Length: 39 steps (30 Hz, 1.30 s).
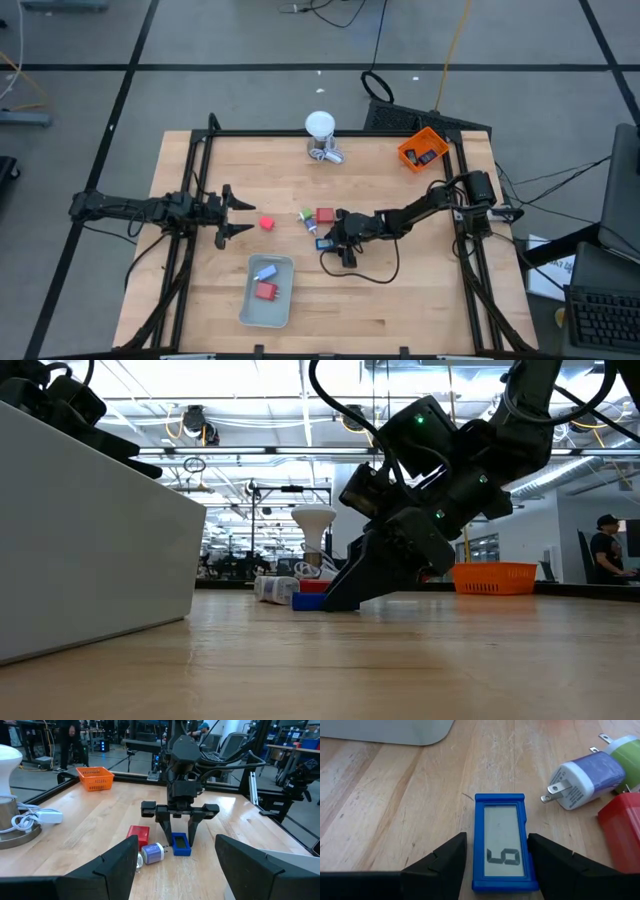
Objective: Pick & Place Office items
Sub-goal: Put the blue digital clock into the orange bin
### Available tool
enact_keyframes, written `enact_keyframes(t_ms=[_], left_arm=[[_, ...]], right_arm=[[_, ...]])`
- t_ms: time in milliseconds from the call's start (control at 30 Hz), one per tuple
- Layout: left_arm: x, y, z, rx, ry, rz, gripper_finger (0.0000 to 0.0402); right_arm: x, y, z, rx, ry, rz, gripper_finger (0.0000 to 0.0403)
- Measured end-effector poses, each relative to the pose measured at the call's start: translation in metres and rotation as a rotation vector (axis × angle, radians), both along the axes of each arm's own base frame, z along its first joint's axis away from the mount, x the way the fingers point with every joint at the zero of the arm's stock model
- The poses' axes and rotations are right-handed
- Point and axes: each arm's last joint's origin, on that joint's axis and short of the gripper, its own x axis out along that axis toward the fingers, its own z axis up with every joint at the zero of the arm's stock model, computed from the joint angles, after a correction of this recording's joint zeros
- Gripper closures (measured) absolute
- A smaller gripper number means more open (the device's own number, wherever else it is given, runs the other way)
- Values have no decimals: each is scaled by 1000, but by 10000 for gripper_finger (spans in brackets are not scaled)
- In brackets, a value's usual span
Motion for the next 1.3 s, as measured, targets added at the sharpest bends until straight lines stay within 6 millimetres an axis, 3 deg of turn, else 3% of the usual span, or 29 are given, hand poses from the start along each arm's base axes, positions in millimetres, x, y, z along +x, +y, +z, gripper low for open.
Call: enact_keyframes(t_ms=[1300], left_arm=[[0, 0, 0, 0, 0, 0, 133]], right_arm=[[0, 0, 0, -18, -5, 13, 207]])
